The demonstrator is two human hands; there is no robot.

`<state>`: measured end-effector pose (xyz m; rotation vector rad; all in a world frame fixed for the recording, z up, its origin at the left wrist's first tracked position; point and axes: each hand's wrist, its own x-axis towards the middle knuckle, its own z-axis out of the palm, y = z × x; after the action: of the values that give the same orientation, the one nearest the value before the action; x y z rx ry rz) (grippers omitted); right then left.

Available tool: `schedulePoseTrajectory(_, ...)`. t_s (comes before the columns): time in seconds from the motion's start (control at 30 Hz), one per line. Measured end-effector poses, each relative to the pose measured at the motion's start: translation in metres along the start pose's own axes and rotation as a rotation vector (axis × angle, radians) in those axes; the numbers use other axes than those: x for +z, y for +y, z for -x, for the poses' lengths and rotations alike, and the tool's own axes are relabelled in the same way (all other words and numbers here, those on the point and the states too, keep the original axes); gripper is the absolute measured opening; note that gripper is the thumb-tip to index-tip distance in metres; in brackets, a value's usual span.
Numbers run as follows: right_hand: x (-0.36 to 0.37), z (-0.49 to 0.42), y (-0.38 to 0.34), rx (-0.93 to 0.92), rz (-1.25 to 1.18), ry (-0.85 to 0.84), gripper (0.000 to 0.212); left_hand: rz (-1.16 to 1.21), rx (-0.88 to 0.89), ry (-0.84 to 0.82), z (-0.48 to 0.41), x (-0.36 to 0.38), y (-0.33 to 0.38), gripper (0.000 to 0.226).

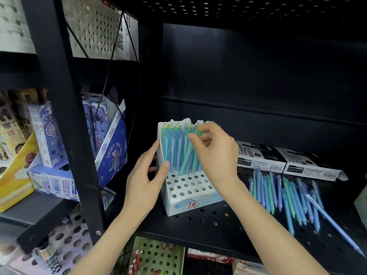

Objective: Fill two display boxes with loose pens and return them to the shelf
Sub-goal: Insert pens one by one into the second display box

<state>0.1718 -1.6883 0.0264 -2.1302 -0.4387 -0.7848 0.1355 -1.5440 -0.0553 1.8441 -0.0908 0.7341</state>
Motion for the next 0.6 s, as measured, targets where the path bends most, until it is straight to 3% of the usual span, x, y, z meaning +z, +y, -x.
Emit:
schedulePoseTrajectory(0.1,0.007,-0.003,-0.004,-0.013,0.053,-0.025,0.021,-0.012,0.023,0.006,-0.001,0.001,0.0,0.054)
schedulePoseTrajectory(0.3,0.018,-0.004,-0.002,-0.049,0.213,-0.056,0.026,-0.113,0.077,-0.037,0.0,0.001,-0.003,0.077)
schedulePoseTrajectory(0.5,-0.007,0.01,0.013,-0.099,0.086,0.075,0.019,-0.121,0.027,0.012,-0.003,0.0,0.001,0.059)
schedulePoseTrajectory(0.6,-0.04,0.026,0.046,-0.01,0.155,0.103,0.009,-0.206,0.006,0.093,-0.001,0.0,0.002,0.052)
